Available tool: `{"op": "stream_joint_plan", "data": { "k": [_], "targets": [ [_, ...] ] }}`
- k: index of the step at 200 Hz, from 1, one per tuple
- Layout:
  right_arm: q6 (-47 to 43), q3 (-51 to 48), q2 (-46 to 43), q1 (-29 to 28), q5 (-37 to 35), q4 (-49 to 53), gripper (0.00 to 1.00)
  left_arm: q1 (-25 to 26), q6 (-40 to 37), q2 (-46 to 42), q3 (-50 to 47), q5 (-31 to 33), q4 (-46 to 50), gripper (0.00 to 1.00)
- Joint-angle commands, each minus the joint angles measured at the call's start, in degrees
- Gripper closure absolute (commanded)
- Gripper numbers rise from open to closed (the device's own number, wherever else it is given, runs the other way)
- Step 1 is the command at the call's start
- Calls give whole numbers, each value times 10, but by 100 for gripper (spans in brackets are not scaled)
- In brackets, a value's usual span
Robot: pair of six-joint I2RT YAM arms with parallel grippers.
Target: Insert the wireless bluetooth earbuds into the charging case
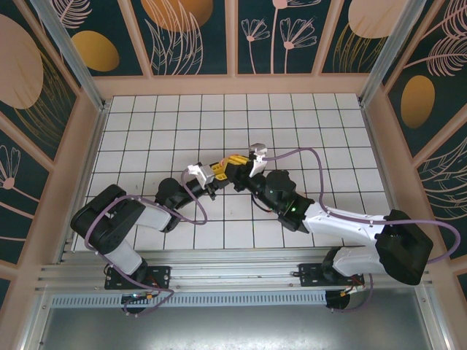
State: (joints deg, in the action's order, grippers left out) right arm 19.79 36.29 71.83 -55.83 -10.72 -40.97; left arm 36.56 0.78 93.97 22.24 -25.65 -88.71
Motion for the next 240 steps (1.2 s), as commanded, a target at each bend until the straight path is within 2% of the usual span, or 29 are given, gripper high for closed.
{"op": "stream_joint_plan", "data": {
  "k": [1,81,240],
  "targets": [
    [-10,6,-2,4,-21,-22,76,4,27,-15,14,-8,-27,94],
    [-18,-1,-5,12,-30,-13,76,4,113,2,22,-22,-104,94],
    [-5,-21,-22,12,27,30,76,5,106,-16,43,-12,-72,94]
  ]
}}
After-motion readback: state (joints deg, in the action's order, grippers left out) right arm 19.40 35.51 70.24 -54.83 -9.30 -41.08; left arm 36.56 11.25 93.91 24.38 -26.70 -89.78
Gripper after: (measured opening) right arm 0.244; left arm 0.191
